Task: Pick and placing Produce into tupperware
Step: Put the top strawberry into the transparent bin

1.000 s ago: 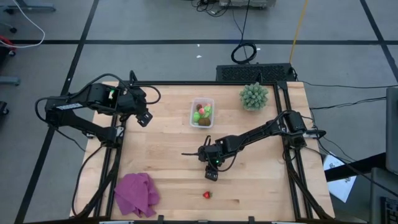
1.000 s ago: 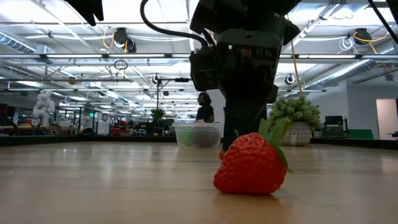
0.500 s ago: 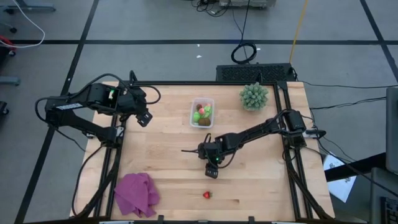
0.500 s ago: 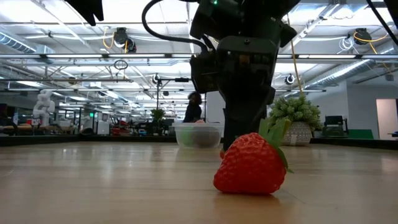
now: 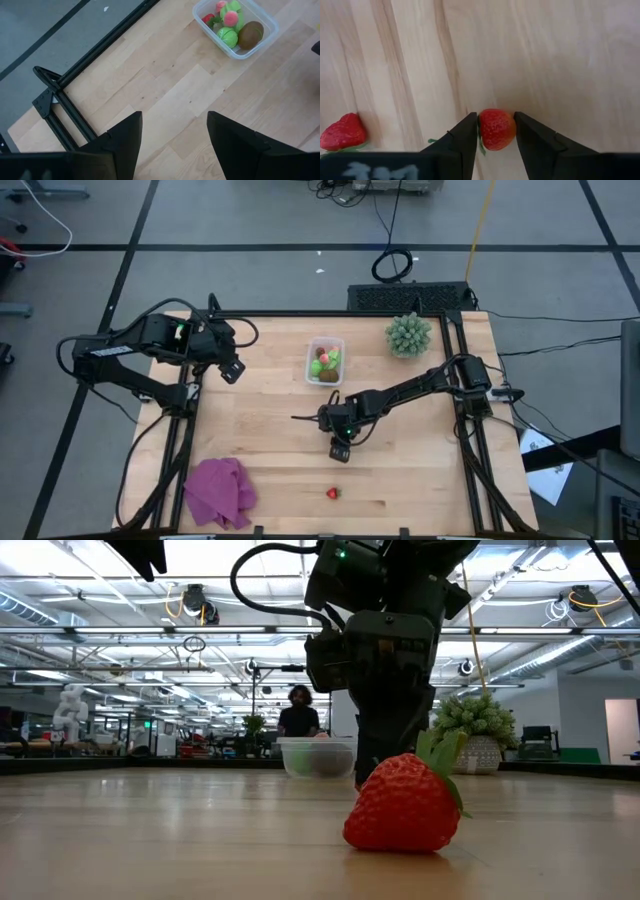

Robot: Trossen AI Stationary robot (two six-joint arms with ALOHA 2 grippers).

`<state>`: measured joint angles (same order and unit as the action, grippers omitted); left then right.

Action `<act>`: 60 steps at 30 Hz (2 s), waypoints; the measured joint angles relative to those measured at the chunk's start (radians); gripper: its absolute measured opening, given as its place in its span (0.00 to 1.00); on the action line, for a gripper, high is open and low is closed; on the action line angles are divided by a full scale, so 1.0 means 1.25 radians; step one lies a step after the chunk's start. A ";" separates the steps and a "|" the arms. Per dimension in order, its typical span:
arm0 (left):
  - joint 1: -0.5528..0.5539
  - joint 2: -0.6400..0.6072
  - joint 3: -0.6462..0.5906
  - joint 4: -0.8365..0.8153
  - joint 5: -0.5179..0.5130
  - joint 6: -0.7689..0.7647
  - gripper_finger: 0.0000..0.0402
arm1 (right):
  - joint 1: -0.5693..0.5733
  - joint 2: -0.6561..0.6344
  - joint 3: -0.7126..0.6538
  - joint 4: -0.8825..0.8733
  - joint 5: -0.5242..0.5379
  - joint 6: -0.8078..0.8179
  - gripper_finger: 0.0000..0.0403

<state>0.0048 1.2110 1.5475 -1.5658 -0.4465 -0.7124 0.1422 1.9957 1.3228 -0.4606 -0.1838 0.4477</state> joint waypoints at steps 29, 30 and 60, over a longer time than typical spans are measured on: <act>0.000 0.000 0.000 0.000 0.000 0.002 0.57 | -0.025 -0.077 -0.003 -0.002 0.014 -0.013 0.25; 0.000 0.000 0.000 0.000 0.000 0.002 0.57 | -0.025 -0.086 -0.003 0.000 0.019 -0.013 0.25; 0.000 0.000 0.000 0.003 -0.006 0.007 0.57 | -0.342 -0.180 -0.001 0.228 0.087 -0.228 0.25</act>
<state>0.0048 1.2110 1.5475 -1.5623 -0.4541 -0.7032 -0.2854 1.7706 1.3220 -0.1752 -0.0746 0.1623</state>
